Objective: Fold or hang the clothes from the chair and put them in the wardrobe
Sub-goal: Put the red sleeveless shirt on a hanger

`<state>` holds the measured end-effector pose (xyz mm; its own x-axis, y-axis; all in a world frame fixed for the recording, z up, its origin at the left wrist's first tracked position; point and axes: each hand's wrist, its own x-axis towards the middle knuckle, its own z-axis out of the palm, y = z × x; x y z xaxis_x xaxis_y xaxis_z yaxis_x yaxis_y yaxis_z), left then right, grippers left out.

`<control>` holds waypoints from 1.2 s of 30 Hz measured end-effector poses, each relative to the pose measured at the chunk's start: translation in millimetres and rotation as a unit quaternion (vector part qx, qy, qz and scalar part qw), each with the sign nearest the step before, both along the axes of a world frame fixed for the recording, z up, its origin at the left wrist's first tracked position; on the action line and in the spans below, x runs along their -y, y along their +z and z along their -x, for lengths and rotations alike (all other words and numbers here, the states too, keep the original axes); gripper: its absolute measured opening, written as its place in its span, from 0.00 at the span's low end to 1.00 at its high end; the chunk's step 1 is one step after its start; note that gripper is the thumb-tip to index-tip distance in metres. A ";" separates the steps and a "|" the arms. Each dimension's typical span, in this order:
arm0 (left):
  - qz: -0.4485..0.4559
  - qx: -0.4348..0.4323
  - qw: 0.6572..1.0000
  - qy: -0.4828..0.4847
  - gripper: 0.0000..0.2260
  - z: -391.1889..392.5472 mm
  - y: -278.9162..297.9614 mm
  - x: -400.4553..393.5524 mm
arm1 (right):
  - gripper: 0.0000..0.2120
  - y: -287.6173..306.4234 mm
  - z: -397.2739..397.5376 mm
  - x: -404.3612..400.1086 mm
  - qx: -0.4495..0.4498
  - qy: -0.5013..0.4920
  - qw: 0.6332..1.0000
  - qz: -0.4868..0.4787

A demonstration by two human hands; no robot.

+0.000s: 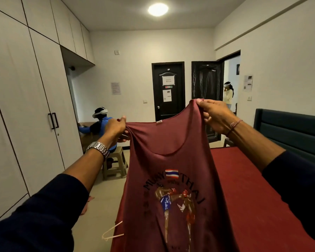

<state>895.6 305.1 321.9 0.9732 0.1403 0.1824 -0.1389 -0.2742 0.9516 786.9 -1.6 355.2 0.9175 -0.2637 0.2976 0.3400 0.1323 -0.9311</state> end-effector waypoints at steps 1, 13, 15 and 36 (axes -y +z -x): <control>0.023 0.017 1.000 0.014 0.17 -2.0 -0.1 -1.8 | 0.10 0.1 0.8 -0.1 0.010 -0.009 1.000 -0.008; 0.002 0.127 0.989 -0.079 0.21 46.6 -5.4 -16.6 | 0.14 -18.8 18.4 26.1 0.044 -0.076 0.995 0.037; -0.015 0.160 0.984 -0.076 0.22 54.8 -1.5 -15.9 | 0.16 -20.1 25.4 38.0 0.055 -0.098 0.991 0.077; -0.333 0.469 0.809 0.122 0.23 121.8 47.2 68.1 | 0.10 -7.4 100.5 119.9 0.223 -0.189 0.937 0.189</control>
